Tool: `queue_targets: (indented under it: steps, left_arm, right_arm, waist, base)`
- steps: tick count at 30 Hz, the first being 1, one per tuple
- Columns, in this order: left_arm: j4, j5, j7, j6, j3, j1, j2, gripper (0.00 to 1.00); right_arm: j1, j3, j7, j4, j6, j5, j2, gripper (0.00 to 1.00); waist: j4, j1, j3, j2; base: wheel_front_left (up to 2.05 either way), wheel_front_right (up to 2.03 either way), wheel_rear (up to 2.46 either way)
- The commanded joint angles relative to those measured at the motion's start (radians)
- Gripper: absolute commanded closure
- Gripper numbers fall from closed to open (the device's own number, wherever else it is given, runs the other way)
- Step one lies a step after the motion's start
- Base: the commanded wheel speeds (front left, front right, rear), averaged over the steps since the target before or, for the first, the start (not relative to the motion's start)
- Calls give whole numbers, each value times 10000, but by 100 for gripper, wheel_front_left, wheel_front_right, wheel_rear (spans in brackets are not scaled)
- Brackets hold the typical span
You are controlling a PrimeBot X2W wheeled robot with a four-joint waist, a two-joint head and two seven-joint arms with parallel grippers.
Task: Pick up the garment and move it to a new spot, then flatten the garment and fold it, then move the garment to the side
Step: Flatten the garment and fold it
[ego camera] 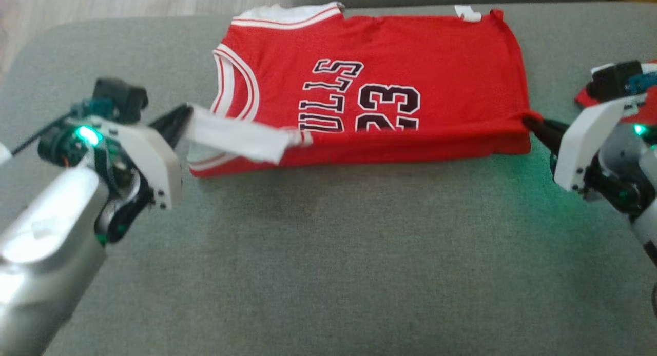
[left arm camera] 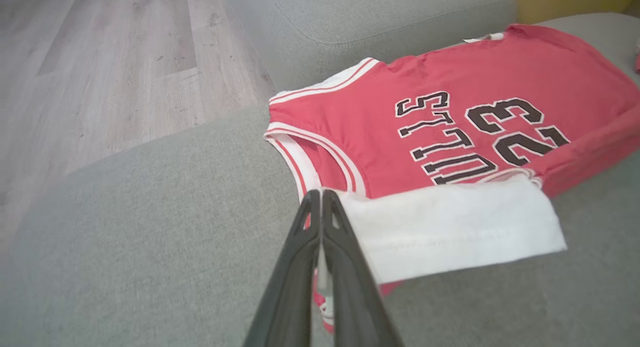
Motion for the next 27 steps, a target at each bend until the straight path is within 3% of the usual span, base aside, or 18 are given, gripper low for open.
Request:
queue_targets:
  steps: [1,12,13,14,15,21,27]
  left_arm:
    - [3,125,-141,-32,564,-761,277,100]
    - [2703,753,-967,-453,288,-2545,-636,100]
    - [2897,807,-1117,-461,277,-2674,-738,88]
    - [3093,853,-1286,-433,291,-2801,-842,0]
    - [3264,881,-1509,-412,325,-2917,-954,0]
    - [4033,1123,-2785,-39,496,-3269,-1285,0]
    - [4213,784,-5429,358,1319,-3041,-1903,0]
  right_arm:
    - [-262,-94,-128,-128,-9,-103,-34,100]
    - [-1237,168,-406,561,-9,-526,652,100]
    - [-1332,148,-495,688,-9,-600,678,100]
    - [-1455,110,-702,849,-9,-787,690,79]
    - [-1507,86,-679,1065,-9,-817,785,0]
    - [-1770,-612,-1840,1471,-9,-594,1258,0]
    - [-1627,-1607,-4641,1507,-9,-503,1528,0]
  waist:
    - [-99,-2,189,0]
    - [-546,-2,965,0]
    - [-582,-2,1019,0]
    - [-610,-2,1070,0]
    - [-632,-2,1106,0]
    - [-683,-2,1104,0]
    - [-510,-2,670,0]
  base:
    - [0,0,0]
    - [0,0,0]
    - [0,0,0]
    - [0,0,0]
    - [0,0,0]
    - [0,0,0]
    - [0,0,0]
